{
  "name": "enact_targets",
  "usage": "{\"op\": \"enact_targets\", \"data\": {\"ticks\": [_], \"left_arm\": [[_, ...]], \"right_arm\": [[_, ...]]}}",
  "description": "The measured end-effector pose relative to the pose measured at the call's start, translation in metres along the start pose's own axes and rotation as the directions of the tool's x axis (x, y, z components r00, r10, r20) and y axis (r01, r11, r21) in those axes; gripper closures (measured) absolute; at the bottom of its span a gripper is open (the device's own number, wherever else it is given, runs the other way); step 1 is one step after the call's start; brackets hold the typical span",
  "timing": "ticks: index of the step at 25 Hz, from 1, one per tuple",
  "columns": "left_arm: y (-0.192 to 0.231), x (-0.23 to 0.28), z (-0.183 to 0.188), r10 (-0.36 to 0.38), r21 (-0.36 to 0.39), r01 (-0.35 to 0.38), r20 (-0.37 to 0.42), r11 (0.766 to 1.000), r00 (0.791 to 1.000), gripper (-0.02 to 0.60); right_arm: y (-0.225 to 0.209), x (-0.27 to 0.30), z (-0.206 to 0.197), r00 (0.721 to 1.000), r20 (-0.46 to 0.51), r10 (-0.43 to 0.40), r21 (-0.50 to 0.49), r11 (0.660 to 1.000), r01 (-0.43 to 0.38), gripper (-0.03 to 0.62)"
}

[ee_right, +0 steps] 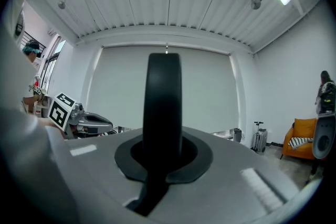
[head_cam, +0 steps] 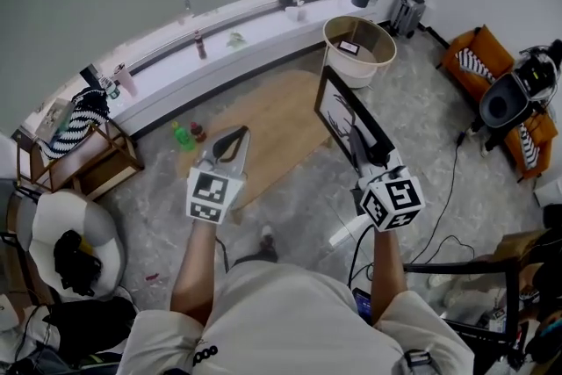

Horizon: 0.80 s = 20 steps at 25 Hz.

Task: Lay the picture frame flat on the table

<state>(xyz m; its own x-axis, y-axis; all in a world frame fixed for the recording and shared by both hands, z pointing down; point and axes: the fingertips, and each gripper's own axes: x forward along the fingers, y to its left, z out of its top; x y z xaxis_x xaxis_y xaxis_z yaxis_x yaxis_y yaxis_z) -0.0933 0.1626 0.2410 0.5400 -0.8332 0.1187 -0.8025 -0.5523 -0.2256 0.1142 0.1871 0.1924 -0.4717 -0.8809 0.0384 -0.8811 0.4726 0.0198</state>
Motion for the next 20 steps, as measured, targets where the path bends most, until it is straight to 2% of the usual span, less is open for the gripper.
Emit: {"op": "enact_targets", "data": {"ticks": [20], "left_arm": [[0.098, 0.093, -0.033, -0.042, -0.032, 0.042, -0.014, 0.999, 0.999, 0.571]], "right_arm": [[-0.021, 0.134, -0.014, 0.999, -0.048, 0.005, 0.055, 0.999, -0.003, 0.582]]}}
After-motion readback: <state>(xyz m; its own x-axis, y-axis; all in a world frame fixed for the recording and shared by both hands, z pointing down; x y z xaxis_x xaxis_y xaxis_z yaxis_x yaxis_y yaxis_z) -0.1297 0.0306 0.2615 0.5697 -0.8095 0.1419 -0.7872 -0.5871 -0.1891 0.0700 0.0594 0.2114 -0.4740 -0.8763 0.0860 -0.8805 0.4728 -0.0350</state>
